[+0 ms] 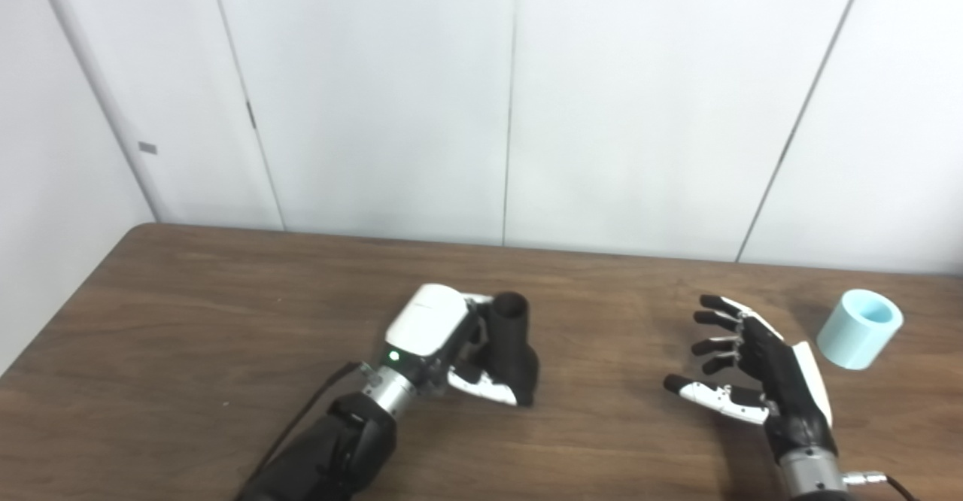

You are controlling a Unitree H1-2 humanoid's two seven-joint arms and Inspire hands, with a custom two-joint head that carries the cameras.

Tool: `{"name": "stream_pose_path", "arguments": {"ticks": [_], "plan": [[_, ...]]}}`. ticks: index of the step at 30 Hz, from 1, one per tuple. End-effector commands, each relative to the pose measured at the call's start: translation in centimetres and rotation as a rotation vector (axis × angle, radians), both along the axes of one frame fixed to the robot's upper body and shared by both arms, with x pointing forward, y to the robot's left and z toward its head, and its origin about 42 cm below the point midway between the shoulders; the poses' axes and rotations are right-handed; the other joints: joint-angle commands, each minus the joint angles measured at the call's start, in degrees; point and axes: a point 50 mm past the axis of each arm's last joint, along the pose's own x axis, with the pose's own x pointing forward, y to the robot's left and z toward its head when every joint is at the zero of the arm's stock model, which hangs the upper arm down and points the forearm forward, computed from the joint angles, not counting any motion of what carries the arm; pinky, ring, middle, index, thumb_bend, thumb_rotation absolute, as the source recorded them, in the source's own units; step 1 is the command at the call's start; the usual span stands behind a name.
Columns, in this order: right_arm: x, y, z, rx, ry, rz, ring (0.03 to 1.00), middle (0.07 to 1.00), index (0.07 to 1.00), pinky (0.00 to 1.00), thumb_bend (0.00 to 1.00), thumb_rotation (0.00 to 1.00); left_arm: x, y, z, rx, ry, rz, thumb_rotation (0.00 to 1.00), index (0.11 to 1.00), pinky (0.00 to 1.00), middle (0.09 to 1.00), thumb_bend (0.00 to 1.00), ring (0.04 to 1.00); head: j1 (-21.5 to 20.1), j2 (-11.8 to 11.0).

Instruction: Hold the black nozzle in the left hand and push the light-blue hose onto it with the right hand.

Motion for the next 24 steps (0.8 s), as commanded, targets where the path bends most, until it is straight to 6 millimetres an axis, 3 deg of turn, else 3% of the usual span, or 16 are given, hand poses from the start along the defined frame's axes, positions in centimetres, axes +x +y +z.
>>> {"name": "stream_pose_path", "arguments": {"ticks": [1,8,10,14,16,18,20,24], "plan": [[0.7,0.4,2.0,-0.007,-0.099,0.012,0.578,0.729,0.752,0.45,0.68,0.07,-3.1,-1.4,-5.1,0.027,0.126,-0.040,0.00,0.481,0.25,0.472,0.53,0.370,-0.6,0.1],[0.8,1.1,2.2,-0.016,-0.117,0.011,0.585,0.730,0.750,0.47,0.68,0.05,-4.2,-2.9,-6.4,0.045,0.178,-0.148,0.00,0.482,0.26,0.473,0.53,0.393,-5.8,-0.6],[1.0,1.0,2.6,-0.023,-0.129,0.015,0.573,0.727,0.753,0.44,0.69,0.10,-4.4,-3.1,-6.5,0.042,0.189,-0.162,0.00,0.501,0.27,0.410,0.52,0.391,-6.5,-0.7],[1.7,0.2,4.3,-0.064,-0.200,0.025,0.531,0.719,0.760,0.38,0.70,0.11,-4.6,-3.1,-6.9,0.067,0.201,-0.170,0.00,0.484,0.27,0.465,0.53,0.366,-8.8,-1.0],[1.9,-0.5,5.6,-0.131,-0.230,0.024,0.535,0.714,0.750,0.41,0.73,0.13,-4.7,-3.0,-7.2,0.096,0.205,-0.181,0.00,0.482,0.27,0.471,0.53,0.361,-8.8,-1.0],[1.9,-1.3,7.1,-0.222,-0.263,0.028,0.555,0.716,0.746,0.44,0.73,0.17,-4.7,-2.9,-7.5,0.127,0.216,-0.189,0.00,0.482,0.27,0.472,0.53,0.368,-13.0,-2.1],[2.0,-2.3,8.4,-0.304,-0.294,0.035,0.563,0.723,0.748,0.45,0.74,0.22,-4.8,-2.6,-7.8,0.141,0.226,-0.187,0.00,0.496,0.28,0.428,0.52,0.386,-14.1,-2.5],[2.0,-4.3,12.6,-0.430,-0.352,0.002,0.577,0.729,0.750,0.47,0.74,0.19,-4.8,-1.7,-8.3,0.177,0.228,-0.181,0.00,0.506,0.31,0.408,0.52,0.421,-18.5,-4.3]]}}
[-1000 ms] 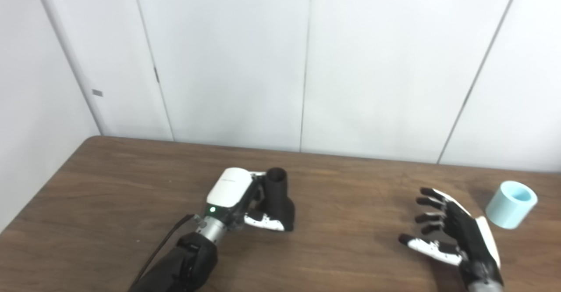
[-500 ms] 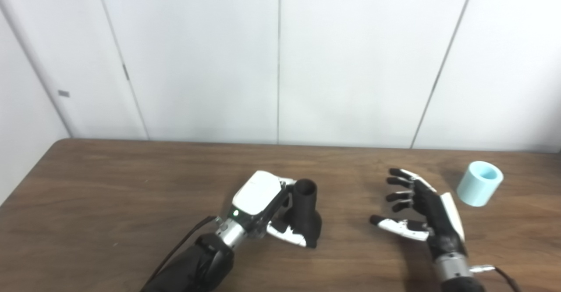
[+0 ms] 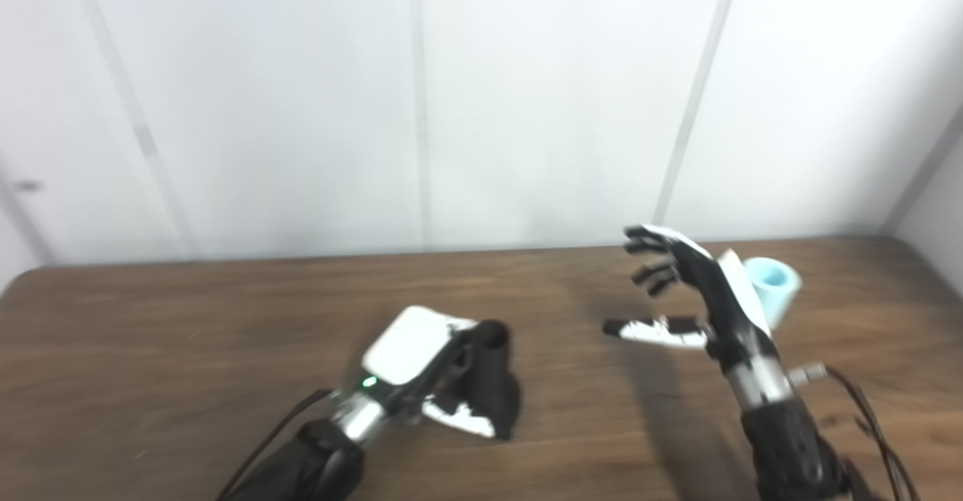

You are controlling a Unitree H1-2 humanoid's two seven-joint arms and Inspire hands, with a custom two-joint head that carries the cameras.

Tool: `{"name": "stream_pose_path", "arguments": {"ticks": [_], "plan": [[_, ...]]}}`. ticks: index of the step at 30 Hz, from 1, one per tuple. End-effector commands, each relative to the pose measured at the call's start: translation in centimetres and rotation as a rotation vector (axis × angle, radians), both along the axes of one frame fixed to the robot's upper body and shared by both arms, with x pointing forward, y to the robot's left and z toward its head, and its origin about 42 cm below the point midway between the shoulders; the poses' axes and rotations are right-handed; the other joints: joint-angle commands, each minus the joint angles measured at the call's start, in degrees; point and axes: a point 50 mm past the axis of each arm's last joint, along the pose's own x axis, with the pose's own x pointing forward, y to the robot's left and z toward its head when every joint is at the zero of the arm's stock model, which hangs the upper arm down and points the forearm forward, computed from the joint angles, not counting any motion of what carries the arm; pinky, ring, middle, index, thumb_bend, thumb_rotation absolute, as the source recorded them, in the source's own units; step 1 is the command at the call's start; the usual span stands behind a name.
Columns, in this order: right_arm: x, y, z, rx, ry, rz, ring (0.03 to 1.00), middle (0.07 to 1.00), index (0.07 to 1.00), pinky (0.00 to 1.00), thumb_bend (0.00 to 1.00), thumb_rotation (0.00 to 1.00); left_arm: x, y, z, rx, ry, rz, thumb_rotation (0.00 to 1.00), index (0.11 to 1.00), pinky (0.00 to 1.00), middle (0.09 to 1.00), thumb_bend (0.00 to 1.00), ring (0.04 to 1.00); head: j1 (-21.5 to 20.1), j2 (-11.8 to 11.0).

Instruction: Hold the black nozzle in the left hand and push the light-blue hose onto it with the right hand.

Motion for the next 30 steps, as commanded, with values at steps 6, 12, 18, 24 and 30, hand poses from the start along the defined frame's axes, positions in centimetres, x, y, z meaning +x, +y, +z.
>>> {"name": "stream_pose_path", "arguments": {"ticks": [6,12,18,24,30], "plan": [[-0.2,-0.8,10.3,-0.178,-0.106,-0.120,0.663,0.741,0.759,0.52,0.75,0.15,-4.5,2.6,-8.1,0.152,0.209,0.004,0.00,0.486,0.31,0.467,0.53,0.408,-6.3,-2.4],[1.0,-3.5,12.7,-0.230,-0.003,-0.276,0.725,0.784,0.788,0.58,0.77,0.21,-4.4,3.4,-8.4,0.134,0.200,0.023,0.00,0.483,0.29,0.473,0.53,0.375,-9.6,-4.0],[3.2,-7.9,12.8,-0.290,0.186,-0.337,0.903,0.921,0.875,0.76,0.86,0.36,-4.0,4.0,-8.1,0.142,0.215,0.020,0.00,0.483,0.30,0.474,0.53,0.389,-10.5,-4.6],[5.1,-11.6,11.0,-0.206,0.284,-0.347,0.912,0.930,0.894,0.81,0.86,0.37,-3.9,4.3,-7.8,0.141,0.221,0.015,0.00,0.483,0.31,0.475,0.53,0.399,-10.5,-4.5],[6.5,-13.9,8.1,-0.027,0.332,-0.295,0.904,0.924,0.913,0.81,0.85,0.30,-4.1,4.6,-7.7,0.152,0.228,0.005,0.00,0.484,0.32,0.476,0.53,0.418,-10.7,-4.1]]}}
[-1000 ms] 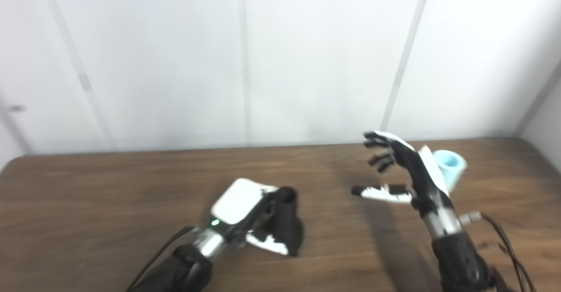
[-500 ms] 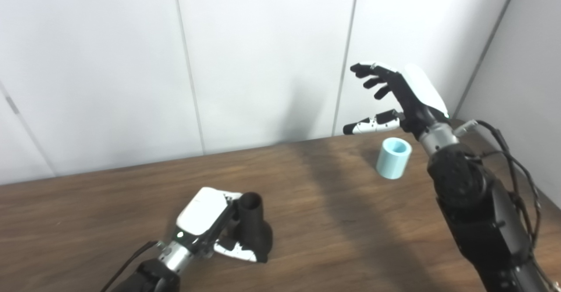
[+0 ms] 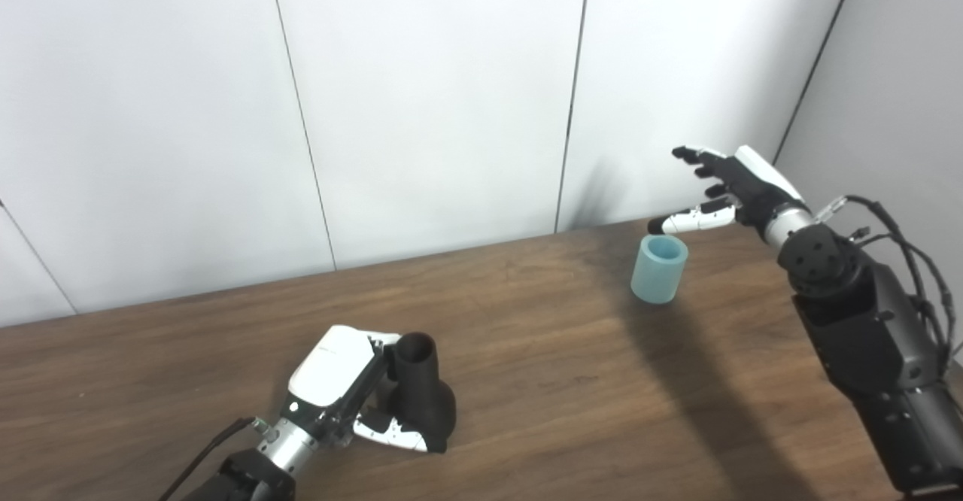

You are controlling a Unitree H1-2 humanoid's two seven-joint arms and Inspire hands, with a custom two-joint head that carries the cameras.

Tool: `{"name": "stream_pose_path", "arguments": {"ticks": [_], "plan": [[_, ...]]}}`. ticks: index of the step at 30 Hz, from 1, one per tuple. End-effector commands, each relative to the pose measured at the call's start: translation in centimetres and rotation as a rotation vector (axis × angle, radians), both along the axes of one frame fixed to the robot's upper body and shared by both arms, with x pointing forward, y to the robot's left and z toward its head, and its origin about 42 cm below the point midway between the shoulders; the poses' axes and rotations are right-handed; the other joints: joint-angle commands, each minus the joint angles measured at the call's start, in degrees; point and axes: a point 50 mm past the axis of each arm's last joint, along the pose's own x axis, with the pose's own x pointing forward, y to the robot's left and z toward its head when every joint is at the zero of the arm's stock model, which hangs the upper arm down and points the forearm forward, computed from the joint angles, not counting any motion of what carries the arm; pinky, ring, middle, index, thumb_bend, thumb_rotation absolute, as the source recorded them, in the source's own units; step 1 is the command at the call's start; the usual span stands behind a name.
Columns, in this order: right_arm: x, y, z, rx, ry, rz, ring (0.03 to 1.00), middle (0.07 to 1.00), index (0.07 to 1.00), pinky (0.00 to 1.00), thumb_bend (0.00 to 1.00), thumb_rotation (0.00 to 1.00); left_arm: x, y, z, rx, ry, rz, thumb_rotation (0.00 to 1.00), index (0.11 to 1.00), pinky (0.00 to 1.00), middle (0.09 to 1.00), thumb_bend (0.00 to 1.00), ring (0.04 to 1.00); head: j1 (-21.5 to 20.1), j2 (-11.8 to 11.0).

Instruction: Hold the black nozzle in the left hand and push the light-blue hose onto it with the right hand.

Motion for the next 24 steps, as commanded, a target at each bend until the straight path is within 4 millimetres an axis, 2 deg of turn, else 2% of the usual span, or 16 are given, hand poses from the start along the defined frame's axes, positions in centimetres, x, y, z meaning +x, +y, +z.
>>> {"name": "stream_pose_path", "arguments": {"ticks": [1,3,5,8,10,14,17,19,23,24], "plan": [[0.8,-0.7,3.1,0.038,-0.127,0.015,0.904,0.924,0.913,0.81,0.85,0.30,-4.8,3.7,-7.6,0.169,0.205,0.038,0.00,0.484,0.32,0.476,0.53,0.418,0.0,0.3],[0.9,-0.9,2.4,0.097,-0.107,0.019,0.922,0.941,0.930,0.83,0.88,0.30,-4.9,3.8,-7.5,0.167,0.208,0.040,0.00,0.484,0.32,0.477,0.53,0.422,0.1,0.6],[1.2,-1.1,1.7,0.091,-0.064,0.018,0.925,0.951,0.945,0.83,0.88,0.31,-4.9,4.0,-7.6,0.160,0.205,0.044,0.00,0.484,0.32,0.476,0.53,0.414,0.1,0.8],[1.5,-1.3,0.9,0.099,-0.016,0.022,0.933,0.959,0.950,0.84,0.85,0.25,-5.0,4.2,-7.6,0.169,0.203,0.044,0.00,0.484,0.32,0.476,0.53,0.415,0.2,1.1],[1.6,-1.3,0.2,0.103,0.013,0.038,0.931,0.960,0.958,0.84,0.84,0.26,-5.0,4.2,-7.7,0.173,0.206,0.043,0.00,0.499,0.32,0.418,0.52,0.420,0.2,1.3],[1.6,-1.3,-0.8,0.116,0.047,0.058,0.928,0.961,0.969,0.85,0.85,0.27,-5.0,4.2,-7.7,0.177,0.204,0.039,0.00,0.503,0.32,0.399,0.52,0.419,0.2,1.5],[1.7,-1.2,-1.7,0.122,0.073,0.068,0.923,0.952,0.973,0.85,0.85,0.28,-5.1,4.2,-7.7,0.177,0.204,0.037,0.00,0.486,0.32,0.468,0.53,0.414,0.1,1.6],[1.8,-1.1,-2.2,0.125,0.086,0.071,0.909,0.944,0.967,0.85,0.85,0.26,-5.1,4.3,-7.7,0.180,0.210,0.036,0.00,0.500,0.32,0.409,0.52,0.423,0.1,1.8],[1.9,-1.0,-3.1,0.125,0.109,0.094,0.903,0.944,0.947,0.84,0.84,0.24,-5.1,4.3,-7.8,0.184,0.210,0.035,0.00,0.503,0.32,0.400,0.52,0.422,0.1,1.8],[2.0,-0.9,-3.3,0.108,0.114,0.096,0.920,0.938,0.943,0.88,0.86,0.25,-5.2,4.3,-7.8,0.185,0.211,0.034,0.00,0.503,0.32,0.400,0.52,0.423,0.2,2.0]]}}
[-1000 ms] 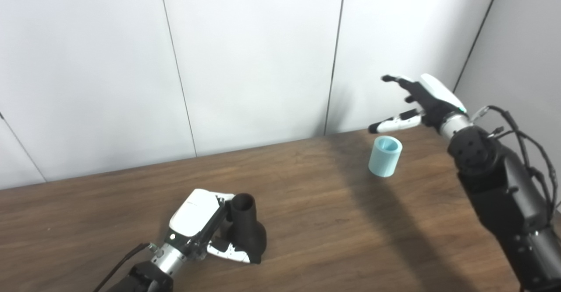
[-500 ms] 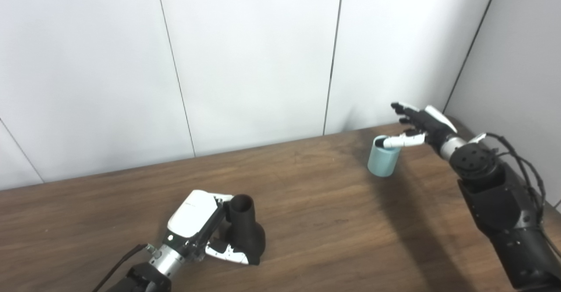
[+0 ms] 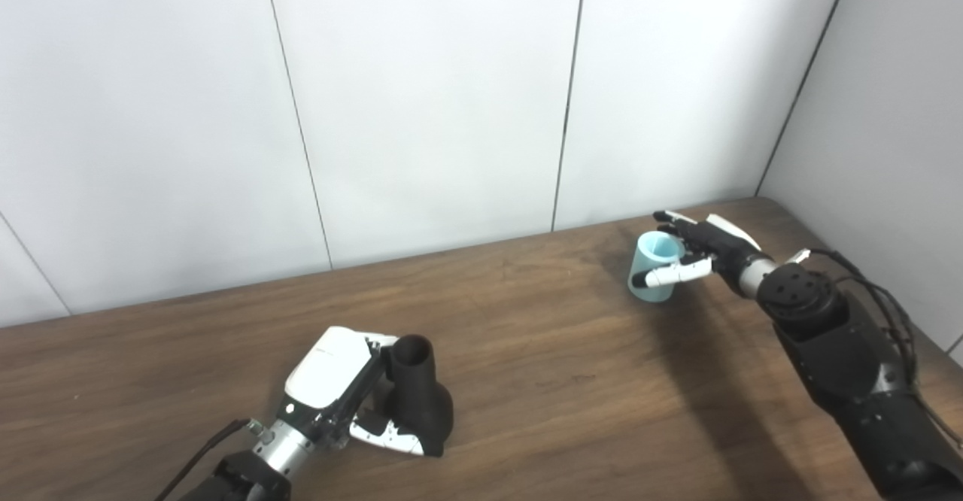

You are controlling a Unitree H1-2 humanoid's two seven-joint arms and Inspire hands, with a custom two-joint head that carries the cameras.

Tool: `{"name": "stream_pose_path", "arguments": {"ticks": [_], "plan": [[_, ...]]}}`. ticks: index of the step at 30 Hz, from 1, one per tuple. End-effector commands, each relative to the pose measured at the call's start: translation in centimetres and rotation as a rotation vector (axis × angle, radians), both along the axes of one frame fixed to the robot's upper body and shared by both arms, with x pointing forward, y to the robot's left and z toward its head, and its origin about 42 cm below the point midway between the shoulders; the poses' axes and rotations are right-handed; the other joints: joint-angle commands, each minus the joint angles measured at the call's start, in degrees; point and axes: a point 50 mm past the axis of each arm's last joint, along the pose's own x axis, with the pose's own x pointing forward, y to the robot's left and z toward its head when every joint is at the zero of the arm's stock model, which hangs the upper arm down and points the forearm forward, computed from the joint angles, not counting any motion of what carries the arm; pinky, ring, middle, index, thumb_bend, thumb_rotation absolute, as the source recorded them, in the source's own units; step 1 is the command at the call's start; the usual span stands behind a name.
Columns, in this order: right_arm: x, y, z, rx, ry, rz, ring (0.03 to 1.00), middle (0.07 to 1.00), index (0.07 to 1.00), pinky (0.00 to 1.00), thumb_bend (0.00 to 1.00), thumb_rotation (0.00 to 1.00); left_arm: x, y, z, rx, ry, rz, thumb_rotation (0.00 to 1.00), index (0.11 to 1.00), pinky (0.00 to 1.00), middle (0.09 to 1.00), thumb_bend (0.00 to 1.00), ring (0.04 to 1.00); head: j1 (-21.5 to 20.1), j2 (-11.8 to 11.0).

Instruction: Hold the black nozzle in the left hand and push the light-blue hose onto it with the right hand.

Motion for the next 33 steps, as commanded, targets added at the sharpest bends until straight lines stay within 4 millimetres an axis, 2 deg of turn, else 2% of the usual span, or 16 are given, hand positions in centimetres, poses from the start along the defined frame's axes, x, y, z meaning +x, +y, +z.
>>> {"name": "stream_pose_path", "arguments": {"ticks": [1,2,4,5,6,8,13,15,17,19,20,22,25,33], "plan": [[0.7,-0.9,3.0,-0.071,-0.087,0.023,0.937,0.929,0.942,0.93,0.87,0.25,-5.0,3.8,-7.9,0.180,0.211,0.036,0.00,0.504,0.32,0.400,0.52,0.423,-0.1,0.1],[0.7,-0.8,2.9,-0.080,-0.084,0.022,0.946,0.925,0.941,0.95,0.88,0.26,-5.0,3.8,-7.9,0.176,0.211,0.038,0.00,0.504,0.32,0.400,0.52,0.423,-0.1,0.1],[0.8,-0.6,2.6,-0.078,-0.082,0.015,0.951,0.916,0.941,0.98,0.86,0.20,-5.1,3.8,-7.9,0.171,0.211,0.041,0.00,0.488,0.32,0.460,0.53,0.421,-0.1,0.1],[0.8,-0.6,2.4,-0.075,-0.083,0.007,0.939,0.911,0.937,0.95,0.84,0.17,-5.1,3.8,-7.9,0.172,0.211,0.041,0.00,0.486,0.32,0.468,0.53,0.420,-0.1,0.1],[0.8,-0.5,2.2,-0.071,-0.085,0.001,0.896,0.895,0.923,0.86,0.81,0.10,-5.1,3.8,-7.9,0.171,0.211,0.041,0.00,0.484,0.31,0.473,0.53,0.416,0.1,0.3],[0.8,-0.5,1.8,-0.062,-0.087,-0.001,0.826,0.860,0.889,0.77,0.78,0.04,-5.2,3.9,-8.0,0.167,0.210,0.043,0.00,0.484,0.30,0.475,0.53,0.411,0.1,0.4],[0.8,-0.4,1.2,-0.075,-0.083,0.018,0.765,0.810,0.809,0.72,0.77,0.01,-5.2,4.0,-8.0,0.170,0.215,0.042,0.00,0.484,0.30,0.476,0.53,0.414,0.2,0.6],[0.8,-0.4,1.0,-0.085,-0.092,0.025,0.713,0.780,0.773,0.65,0.75,0.00,-5.3,4.0,-7.9,0.168,0.212,0.040,0.00,0.484,0.30,0.476,0.53,0.416,0.5,0.7],[0.8,-0.4,0.7,-0.085,-0.113,0.029,0.608,0.701,0.725,0.54,0.72,0.00,-5.3,3.9,-8.0,0.167,0.217,0.039,0.00,0.500,0.31,0.408,0.52,0.414,0.5,0.7],[0.9,-0.3,0.3,-0.081,-0.133,0.025,0.547,0.641,0.689,0.48,0.70,0.00,-5.3,3.9,-8.1,0.165,0.223,0.041,0.00,0.503,0.31,0.399,0.52,0.414,0.5,0.7],[0.9,-0.3,0.2,-0.084,-0.146,0.022,0.498,0.526,0.598,0.44,0.60,0.00,-5.3,3.9,-8.1,0.165,0.224,0.041,0.00,0.504,0.31,0.398,0.52,0.416,0.5,1.0],[1.0,-0.4,-0.2,-0.085,-0.185,0.010,0.440,0.453,0.544,0.39,0.54,0.00,-5.4,3.9,-8.1,0.169,0.224,0.037,0.00,0.506,0.32,0.400,0.52,0.421,0.6,1.1],[1.1,-0.1,-0.5,-0.068,-0.223,-0.020,0.387,0.424,0.510,0.34,0.53,0.00,-5.4,3.9,-8.1,0.169,0.225,0.039,0.00,0.507,0.31,0.401,0.52,0.425,0.7,1.2],[1.2,0.2,-0.9,-0.084,-0.281,-0.040,0.380,0.442,0.502,0.32,0.53,0.00,-5.6,3.8,-8.2,0.159,0.234,0.043,0.00,0.504,0.31,0.397,0.52,0.417,1.6,1.7]]}}
